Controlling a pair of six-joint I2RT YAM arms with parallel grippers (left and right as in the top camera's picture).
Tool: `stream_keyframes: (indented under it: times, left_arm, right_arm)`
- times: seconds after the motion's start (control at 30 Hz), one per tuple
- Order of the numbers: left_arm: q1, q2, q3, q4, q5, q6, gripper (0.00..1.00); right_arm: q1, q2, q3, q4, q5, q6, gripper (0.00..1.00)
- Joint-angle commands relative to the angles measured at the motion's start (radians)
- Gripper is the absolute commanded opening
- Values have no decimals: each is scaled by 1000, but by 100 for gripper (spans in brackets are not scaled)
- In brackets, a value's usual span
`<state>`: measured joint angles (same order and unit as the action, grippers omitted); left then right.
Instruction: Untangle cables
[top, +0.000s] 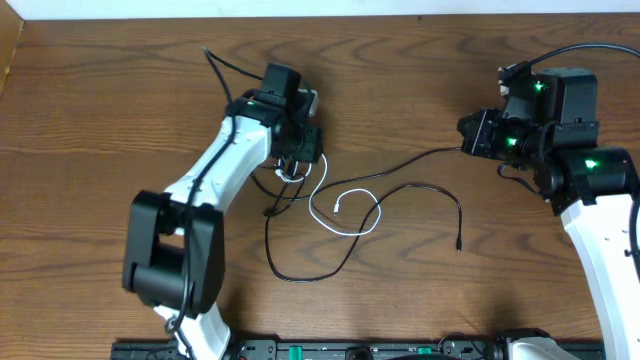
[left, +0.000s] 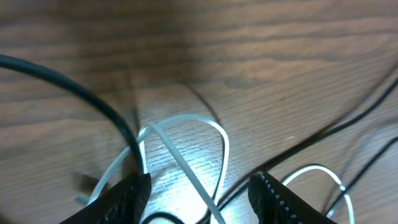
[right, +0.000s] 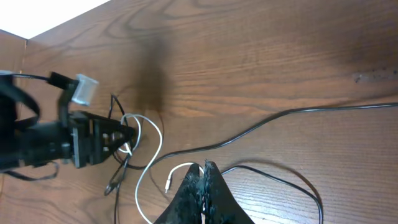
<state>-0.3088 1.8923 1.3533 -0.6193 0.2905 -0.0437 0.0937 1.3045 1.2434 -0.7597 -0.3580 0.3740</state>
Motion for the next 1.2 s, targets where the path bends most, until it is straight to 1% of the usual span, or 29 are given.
stream_keyframes:
  times: [0.0, 0.07, 0.1, 0.13, 0.23, 0.27, 0.37, 0.57, 0.67, 0.77, 0.97, 1.07, 1.17]
  left_arm:
    - [-18, 45, 4, 14, 12, 21, 56]
    - [-25, 66, 4, 27, 11, 21, 56]
    - [-28, 76, 4, 33, 12, 21, 53]
    - [-30, 83, 4, 39, 12, 20, 46]
    - [-31, 89, 6, 46, 12, -20, 10]
    - [-31, 84, 11, 45, 12, -40, 8]
    - [-32, 49, 54, 22, 18, -96, 7]
    - [-54, -129, 153, 13, 88, -101, 8]
    - [-84, -251, 196, 38, 88, -101, 7]
    - [-124, -382, 205, 111, 88, -101, 7]
    - [-186, -587, 205, 231, 87, -102, 7]
    - [-195, -652, 205, 255, 84, -134, 7]
    - [-193, -674, 205, 269, 83, -142, 7]
  right_arm:
    - [0, 5, 5, 0, 9, -16, 1]
    - [0, 5, 5, 0, 9, -16, 1]
    - [0, 5, 5, -1, 8, -16, 1]
    - [0, 5, 5, -2, 9, -16, 1]
    - [0, 5, 5, -5, 8, -16, 1]
    - [0, 5, 5, -7, 9, -16, 1]
    - [0, 5, 5, -8, 9, -16, 1]
    - [0, 5, 5, -8, 8, -24, 1]
    - [0, 5, 5, -8, 8, -24, 1]
    - [0, 5, 5, -4, -1, -23, 1]
    - [0, 3, 5, 10, -105, -25, 1]
    - [0, -3, 5, 53, -197, -75, 1]
    - [0, -17, 5, 113, -297, -102, 4]
